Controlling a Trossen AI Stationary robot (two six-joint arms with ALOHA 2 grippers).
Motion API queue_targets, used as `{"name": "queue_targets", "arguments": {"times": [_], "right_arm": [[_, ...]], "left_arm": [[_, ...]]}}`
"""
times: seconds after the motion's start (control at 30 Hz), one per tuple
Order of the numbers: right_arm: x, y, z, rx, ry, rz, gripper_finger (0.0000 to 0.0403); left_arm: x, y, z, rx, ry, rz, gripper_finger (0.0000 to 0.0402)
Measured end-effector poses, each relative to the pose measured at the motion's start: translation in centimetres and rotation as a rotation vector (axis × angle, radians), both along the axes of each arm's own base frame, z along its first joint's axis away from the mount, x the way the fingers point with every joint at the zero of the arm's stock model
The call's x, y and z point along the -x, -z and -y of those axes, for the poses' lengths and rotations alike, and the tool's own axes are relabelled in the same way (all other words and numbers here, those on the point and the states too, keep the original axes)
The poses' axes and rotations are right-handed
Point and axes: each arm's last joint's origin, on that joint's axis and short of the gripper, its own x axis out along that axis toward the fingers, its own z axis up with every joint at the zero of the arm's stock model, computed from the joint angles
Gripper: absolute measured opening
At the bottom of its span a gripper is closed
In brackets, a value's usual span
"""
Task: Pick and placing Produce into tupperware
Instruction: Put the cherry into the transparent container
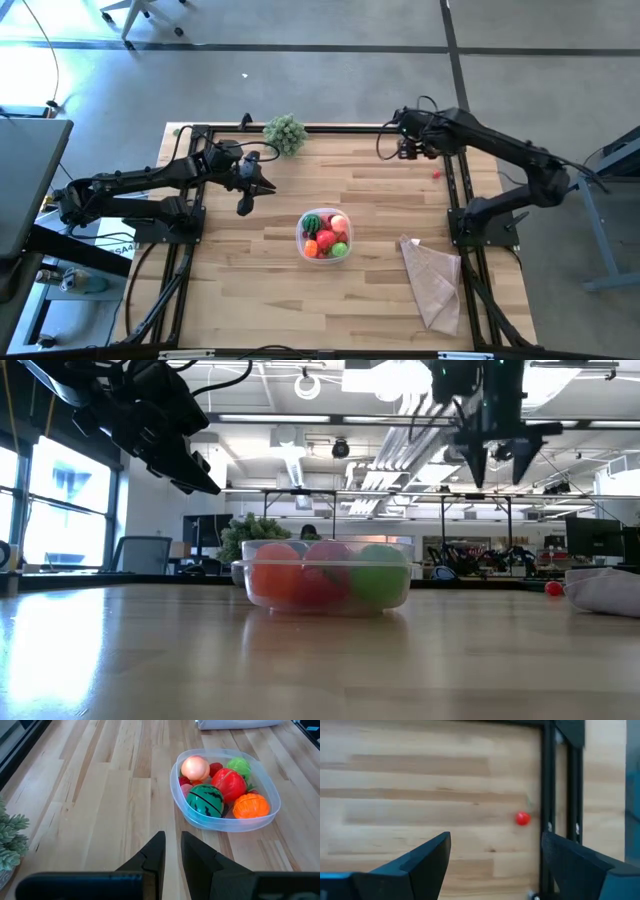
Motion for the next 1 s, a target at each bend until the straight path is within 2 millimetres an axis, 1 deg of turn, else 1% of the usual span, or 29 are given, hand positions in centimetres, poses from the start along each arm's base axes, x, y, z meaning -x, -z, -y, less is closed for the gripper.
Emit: {"name": "queue_targets", "arguments": {"times": [0.17,0.33,0.47,0.57,0.67,0.83,1.0], "right_arm": [[1.8,2.8,1.5,-0.121,0.115,-0.021,0.0304],[3.3,5.8,2.5,-0.186,0.175,-0.042,0.0304],[4.4,8.2,3.1,-0.248,0.182,-0.017,0.0304],[5.2,9.8,3.4,-0.263,0.201,-0.011,0.0304],[5.9,10.8,3.5,-0.273,0.217,-0.018,0.0304],[6.7,11.8,3.4,-0.295,0.235,-0.048,0.0304],[7.0,12.3,3.6,-0.234,0.272,-0.075,0.0304]], "left_arm": [[0.0,0.0,0.0,0.0,0.0,0.0,0.0051],[0.0,0.0,0.0,0.0,0.0,0.0,0.0051],[0.0,0.0,0.0,0.0,0.0,0.0,0.0051],[0.0,0.0,0.0,0.0,0.0,0.0,0.0051],[0.0,0.0,0.0,0.0,0.0,0.0,0.0051],[0.0,0.0,0.0,0.0,0.0,0.0,0.0051],[0.0,0.0,0.0,0.0,0.0,0.0,0.0051]]}}
